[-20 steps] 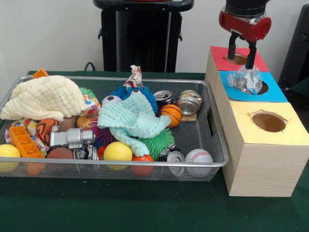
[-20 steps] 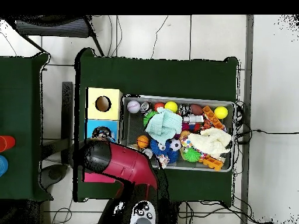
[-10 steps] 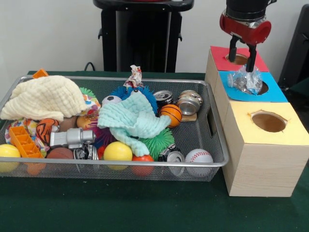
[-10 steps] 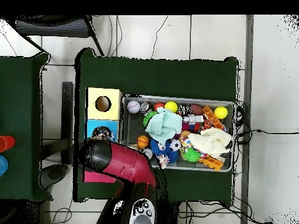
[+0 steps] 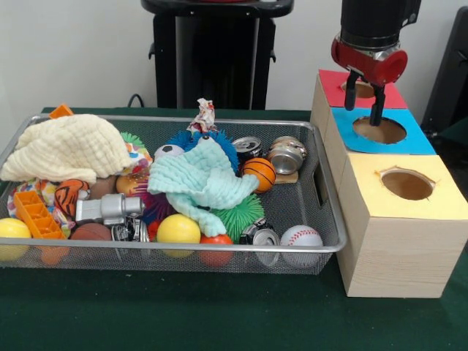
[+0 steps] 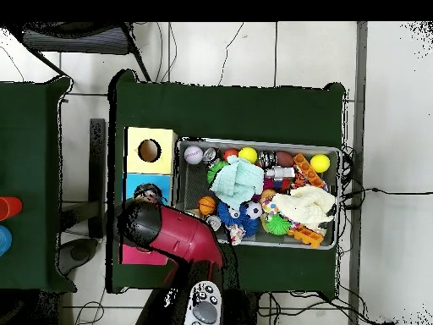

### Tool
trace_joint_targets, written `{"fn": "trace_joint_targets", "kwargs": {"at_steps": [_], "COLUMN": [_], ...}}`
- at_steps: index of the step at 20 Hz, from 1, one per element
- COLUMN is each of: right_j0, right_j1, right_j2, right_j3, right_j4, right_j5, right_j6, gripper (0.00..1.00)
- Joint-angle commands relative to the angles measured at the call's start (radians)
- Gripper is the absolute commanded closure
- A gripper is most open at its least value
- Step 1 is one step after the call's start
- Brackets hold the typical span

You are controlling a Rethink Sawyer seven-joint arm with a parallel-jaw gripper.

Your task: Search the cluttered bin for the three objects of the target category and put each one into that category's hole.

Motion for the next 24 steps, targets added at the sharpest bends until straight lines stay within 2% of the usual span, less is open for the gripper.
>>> {"fn": "trace_joint_targets", "kwargs": {"at_steps": [1, 9, 15, 20, 24], "right_j0": [0.011, 0.009, 0.036, 0.032, -0.005], "right_j1": [0.033, 0.029, -0.009, -0.012, 0.018], "right_j2": [0.040, 0.034, -0.026, -0.087, -0.118], "right_j3": [0.011, 0.005, -0.030, -0.067, -0.095], "right_j4": [0.041, 0.039, 0.001, -0.056, -0.105], "right_j5": [0.006, 0.024, 0.131, 0.184, 0.161], "right_j6": [0.213, 0.205, 0.218, 0.165, 0.084], "gripper": [0.00, 0.00, 0.00, 0.00, 0.00]}}
